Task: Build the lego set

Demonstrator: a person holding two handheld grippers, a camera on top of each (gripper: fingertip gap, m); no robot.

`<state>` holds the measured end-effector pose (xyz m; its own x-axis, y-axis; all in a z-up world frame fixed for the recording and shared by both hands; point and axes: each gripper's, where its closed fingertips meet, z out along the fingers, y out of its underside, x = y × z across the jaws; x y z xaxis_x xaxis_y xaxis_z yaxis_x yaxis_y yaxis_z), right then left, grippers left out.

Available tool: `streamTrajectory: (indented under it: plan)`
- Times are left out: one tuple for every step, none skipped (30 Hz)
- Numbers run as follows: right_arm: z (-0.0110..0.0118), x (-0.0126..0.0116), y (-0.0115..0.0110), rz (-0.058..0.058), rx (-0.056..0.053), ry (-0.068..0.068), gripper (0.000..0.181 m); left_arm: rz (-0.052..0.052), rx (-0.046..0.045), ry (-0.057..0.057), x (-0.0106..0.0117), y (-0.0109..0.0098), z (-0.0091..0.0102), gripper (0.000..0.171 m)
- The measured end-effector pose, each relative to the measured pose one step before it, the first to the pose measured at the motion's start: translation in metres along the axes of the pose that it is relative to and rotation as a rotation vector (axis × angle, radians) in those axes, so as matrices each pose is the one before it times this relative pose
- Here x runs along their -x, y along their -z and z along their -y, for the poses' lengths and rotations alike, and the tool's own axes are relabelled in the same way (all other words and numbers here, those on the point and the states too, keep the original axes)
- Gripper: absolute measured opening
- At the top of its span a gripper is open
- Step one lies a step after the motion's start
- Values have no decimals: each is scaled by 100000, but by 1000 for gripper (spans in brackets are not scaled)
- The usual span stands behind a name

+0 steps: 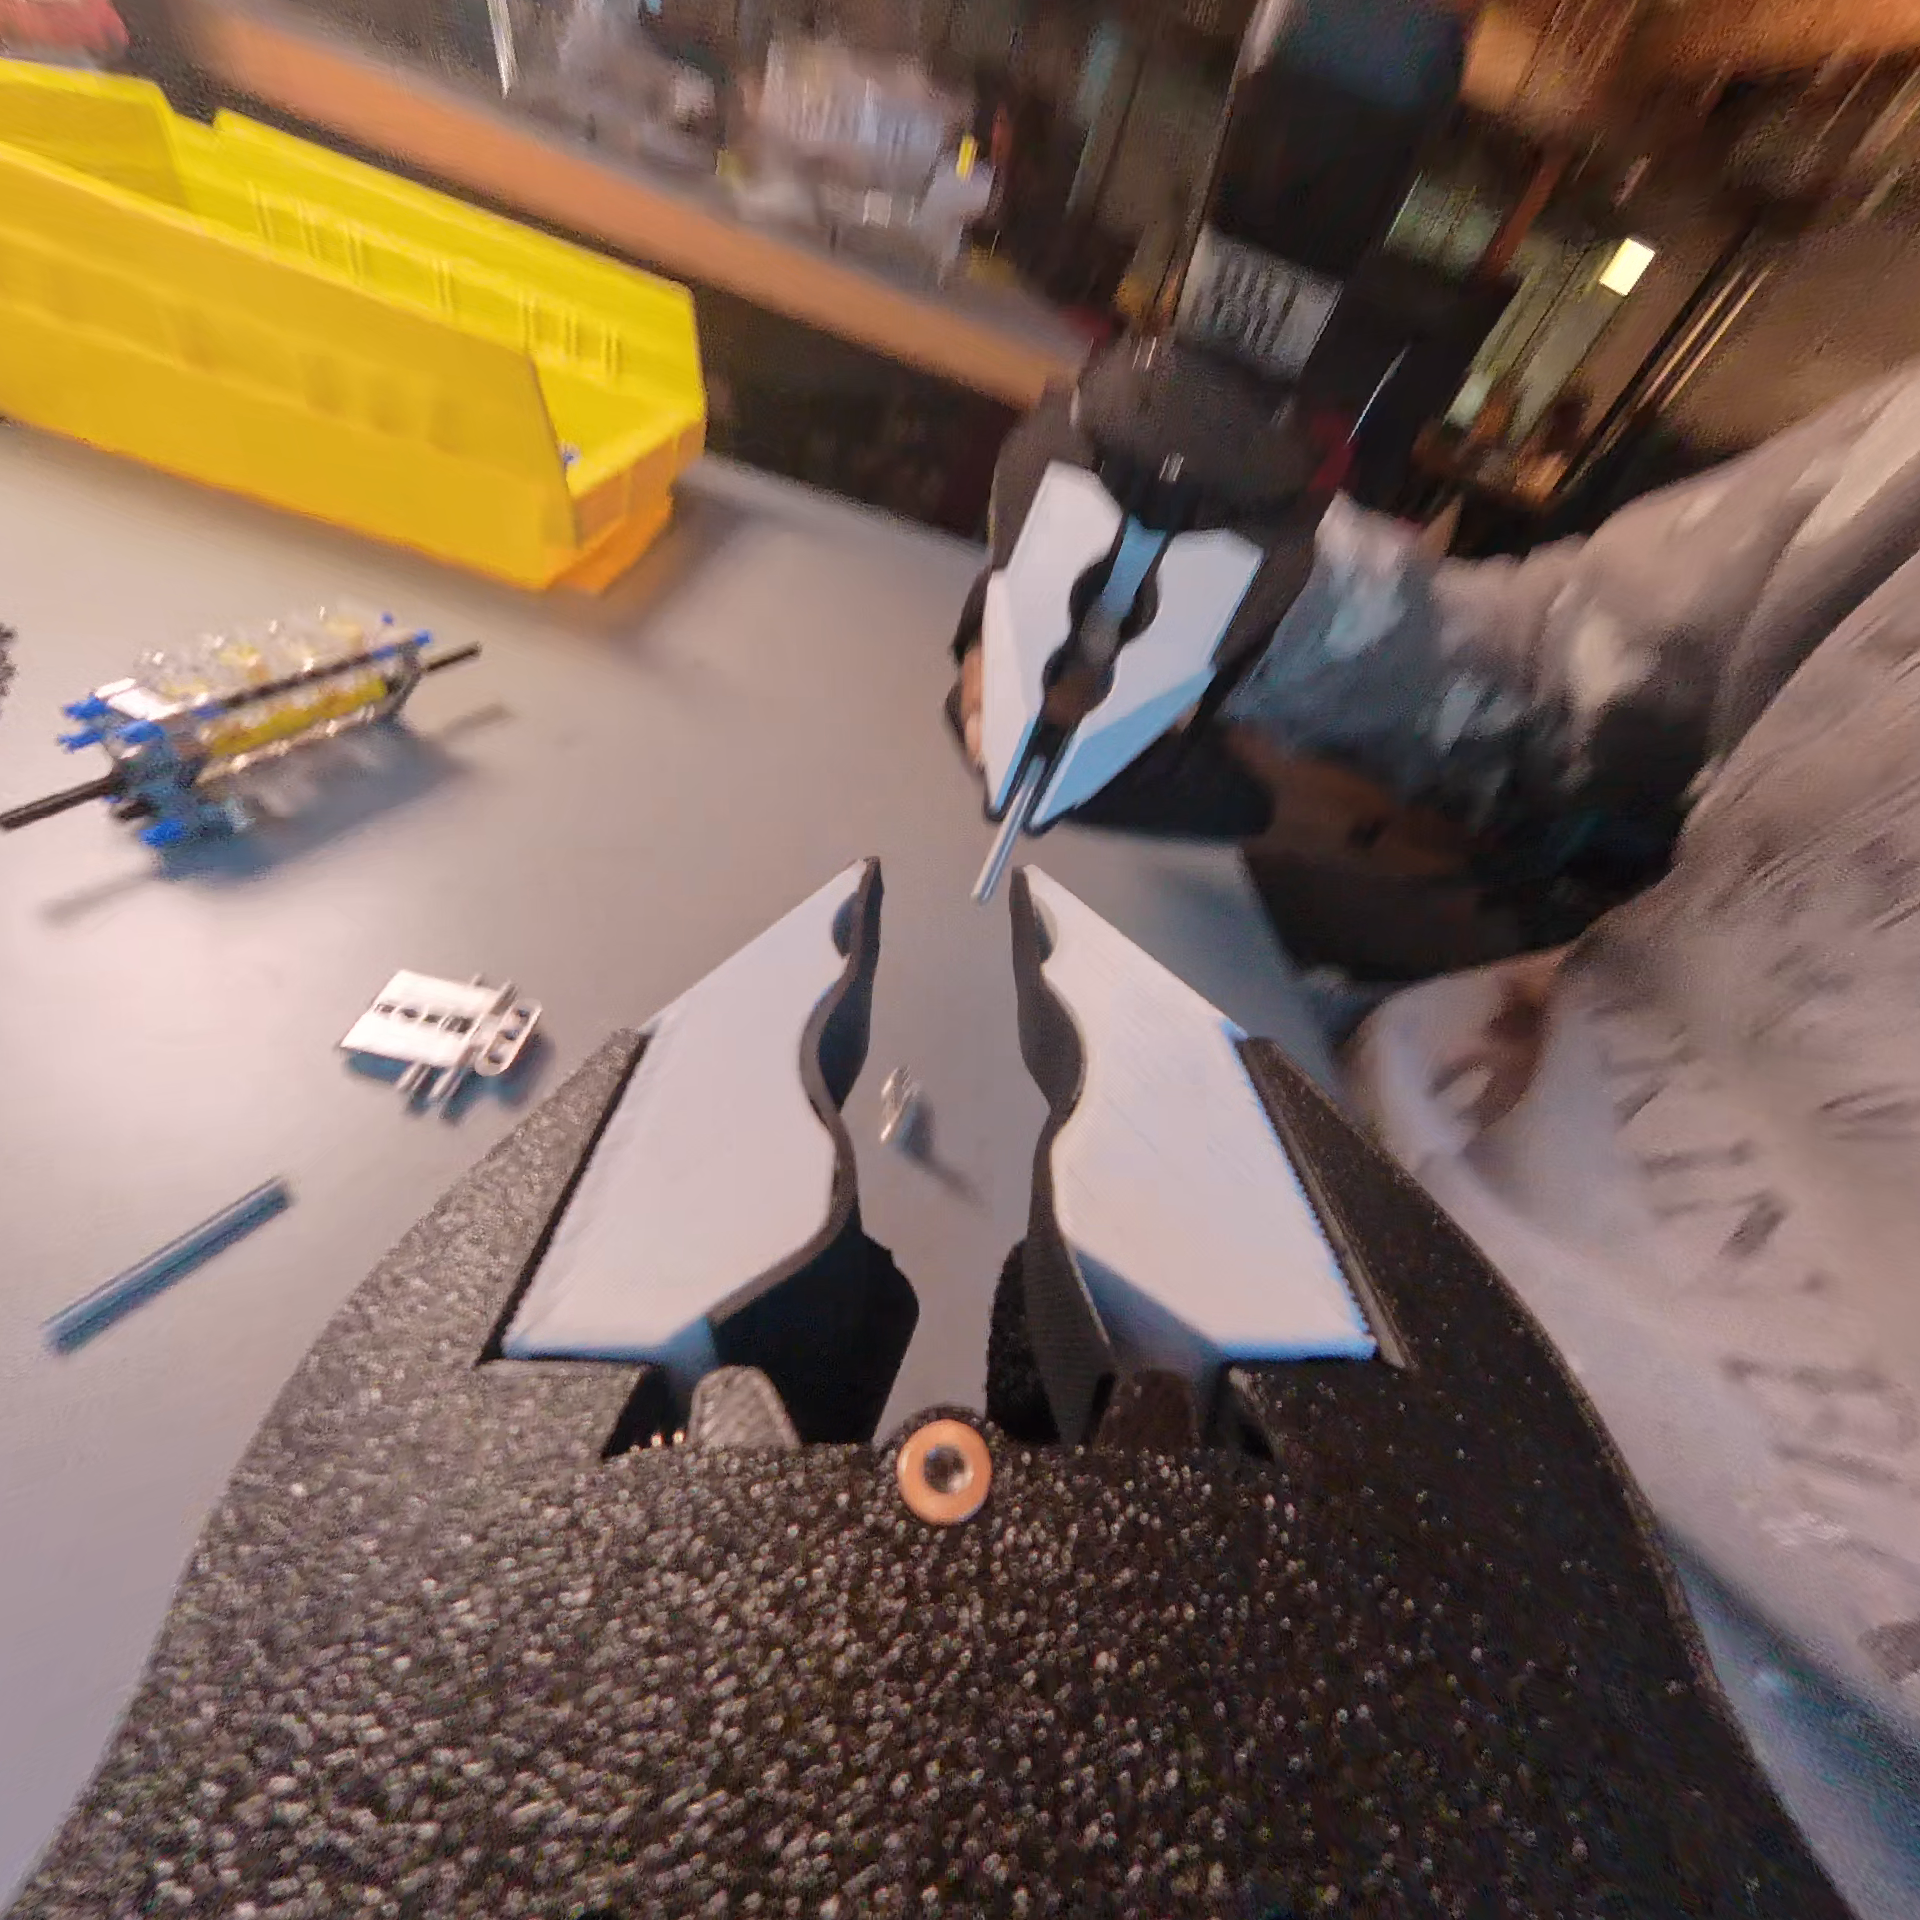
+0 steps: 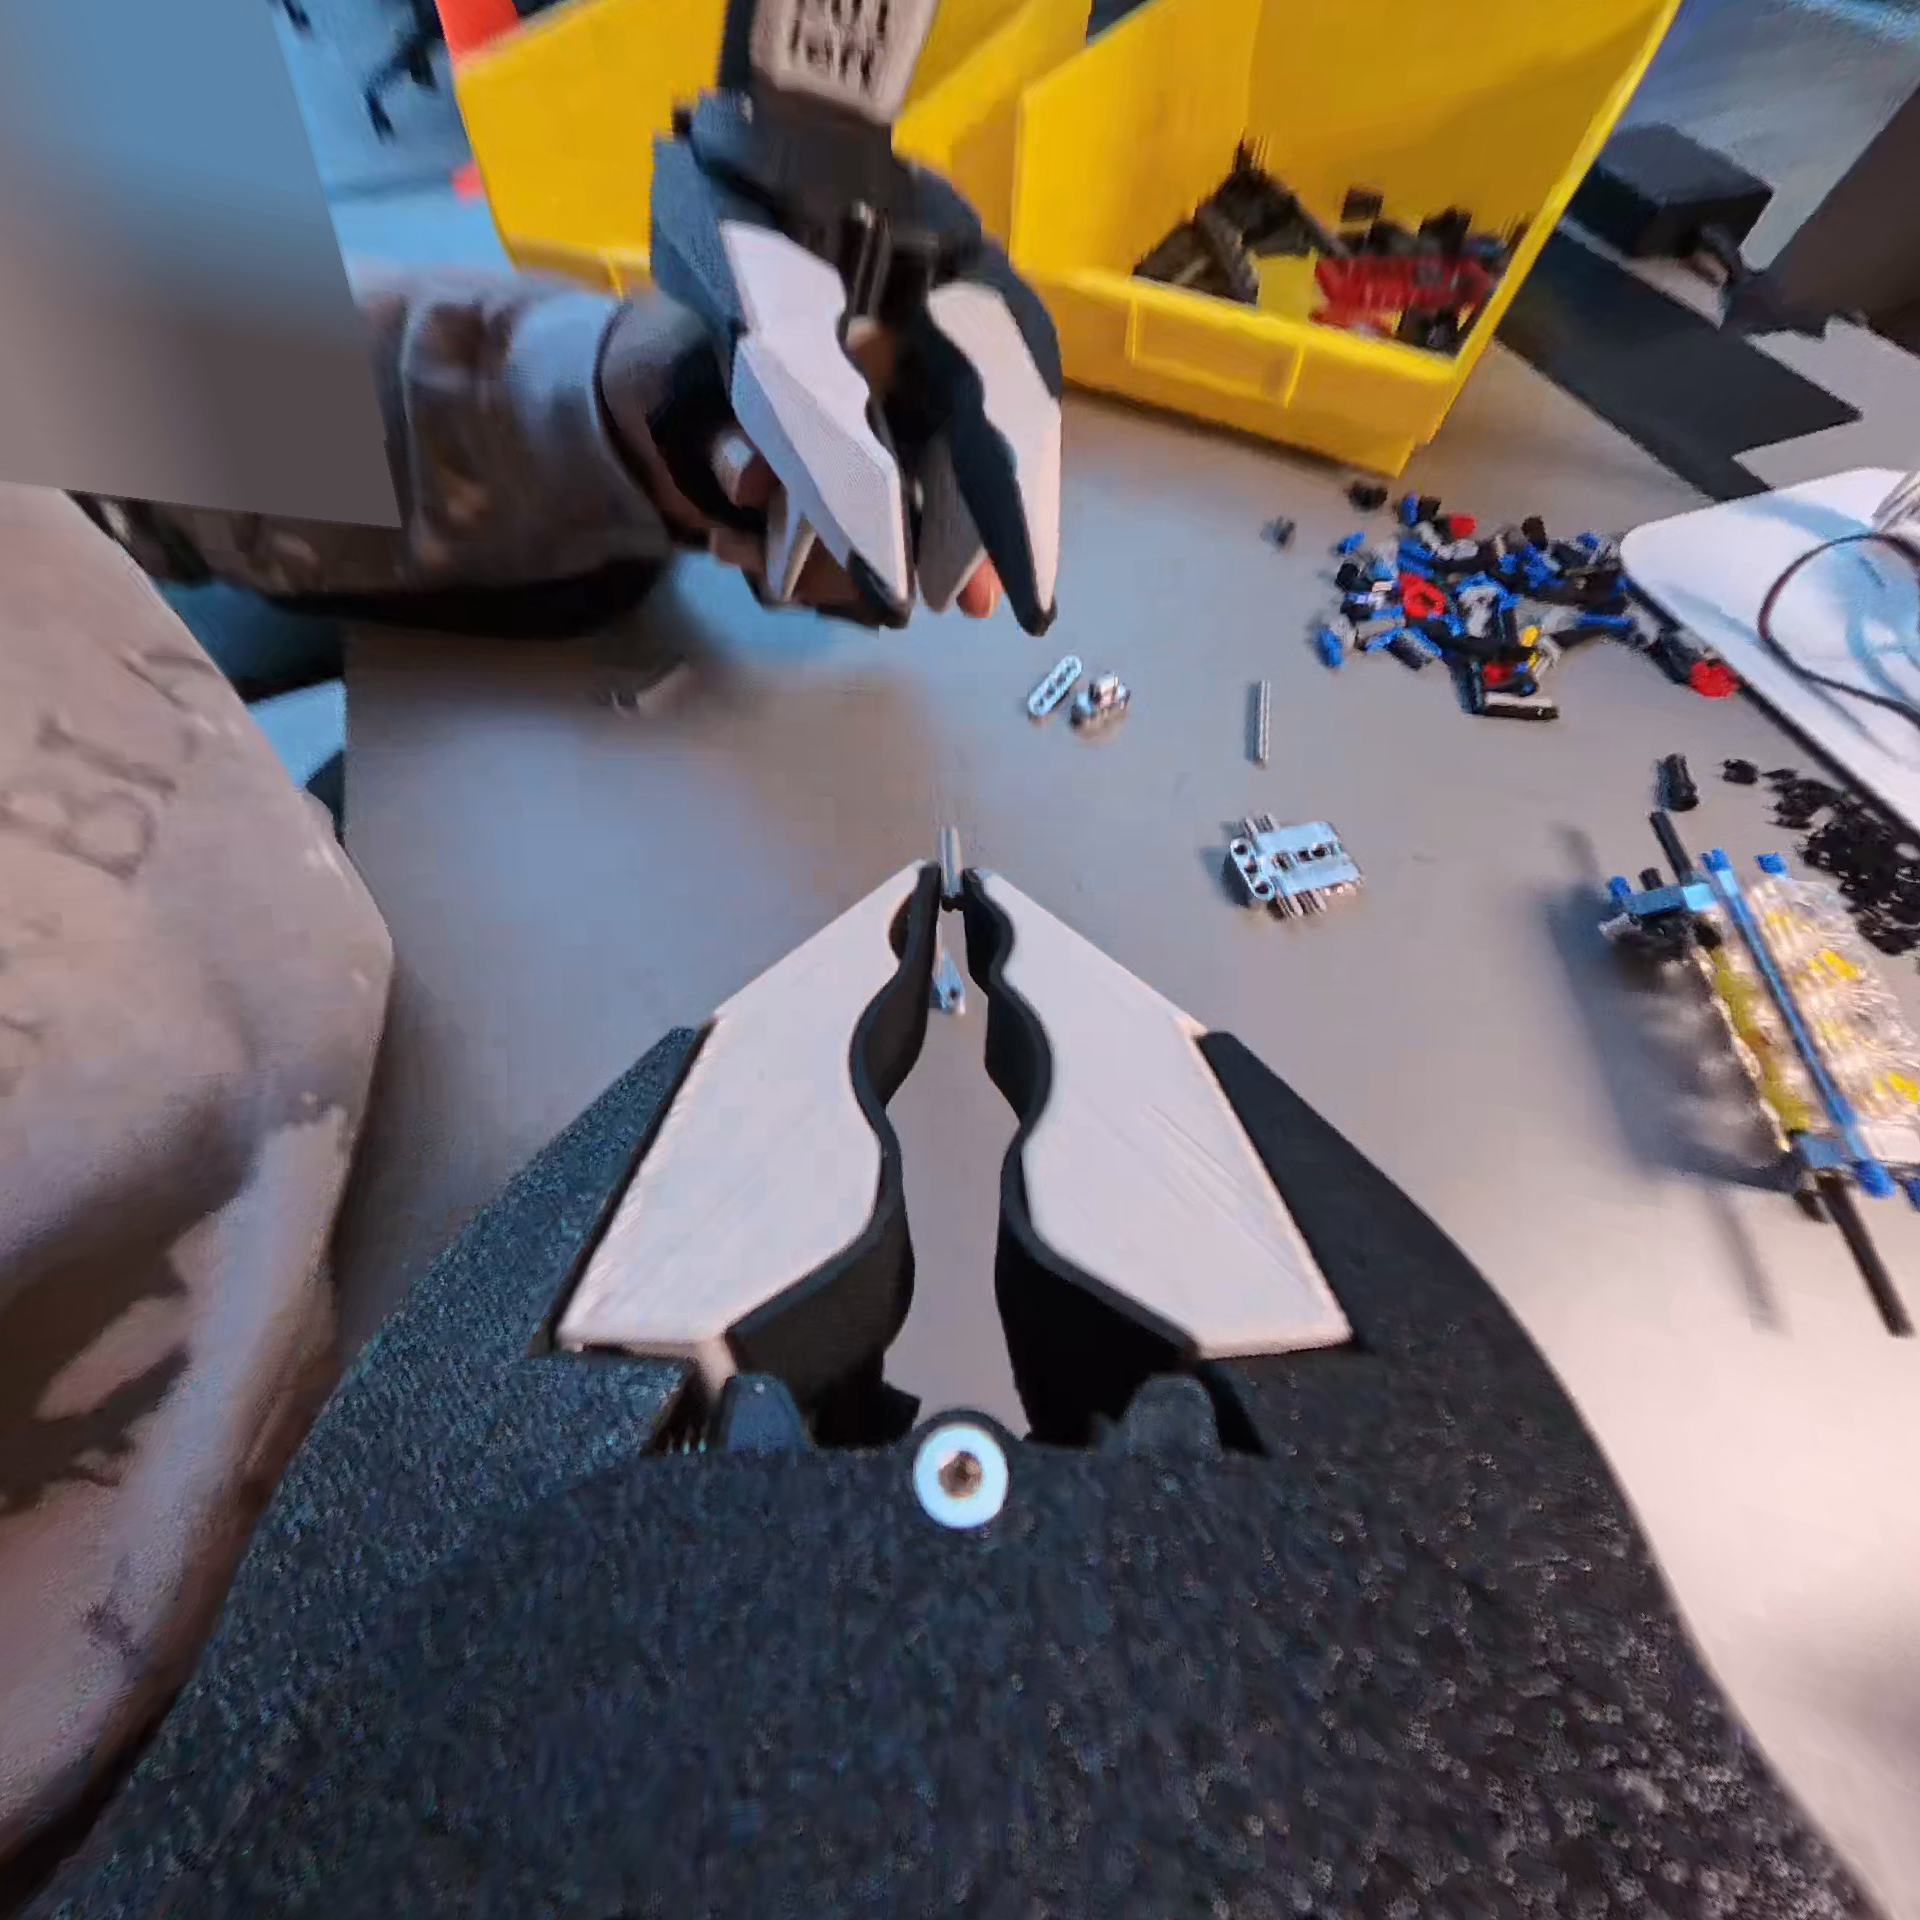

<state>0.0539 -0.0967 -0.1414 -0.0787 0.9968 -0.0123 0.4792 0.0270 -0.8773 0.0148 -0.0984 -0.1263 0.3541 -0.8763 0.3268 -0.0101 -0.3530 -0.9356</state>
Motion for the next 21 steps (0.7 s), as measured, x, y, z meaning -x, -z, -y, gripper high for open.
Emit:
streamTrajectory:
  plan:
    - [-988,104,-440,817,7449,3362,2,4303,11321,-6424,563,-152,-1701,23]
    - [-840,167,-471,1189,6622,3020,2,2254,10417,-5420,196,-303,-1627,23]
    - [-630,134,-489,989,5354,2948,2,956,8441,-3614,-30,-436,-1361,23]
    - [-537,187,-513,1584,4889,2398,2,286,5864,-1866,-145,-526,-973,23]
    - [-401,78,-470,1107,4205,2209,2,-376,3780,-815,-232,-523,-639,23]
    - [-276,23,-420,946,3599,2035,2,-569,3072,-710,-250,-487,-505,23]
    - [-169,10,-352,1161,2973,1665,2,633,2886,-1102,-68,-410,-458,22]
    - [-94,-28,-298,1104,2482,1382,2,1495,2532,-1430,70,-360,-390,21]
    - [-101,-78,-264,850,2442,1164,2,662,1951,-1228,-57,-316,-293,21]
    - [-125,-118,-242,567,2422,1238,2,291,1523,-752,-82,-277,-229,20]
    - [-101,-113,-212,459,2145,1211,2,806,1264,-658,-2,-245,-160,20]
    - [-92,-110,-183,396,2082,920,2,999,1224,-726,34,-225,-152,19]
    - [-60,-61,-160,462,1699,956,2,949,1278,-764,41,-221,-165,19]
    - [-37,-32,-142,567,1532,782,2,1144,1320,-890,97,-227,-181,19]
    - [-60,-33,-135,446,1624,570,2,1345,1410,-853,142,-236,-211,19]
    - [-70,-57,-145,247,1537,610,2,713,1259,-561,76,-214,-200,18]
    - [-39,17,-131,626,1285,675,2,-266,93,79,-35,-150,-18,16]
    - [-45,34,-137,608,1287,259,2,-284,-388,557,-13,-63,89,15]
    - [-49,-44,-110,168,1217,151,2,477,190,132,93,-58,-1,13]
    - [-45,-18,-95,314,1173,416,1,147,-45,-223,20,-37,24,10]
    - [-26,-15,-65,131,1014,699,1,-196,-143,-142,-34,-34,15,8]
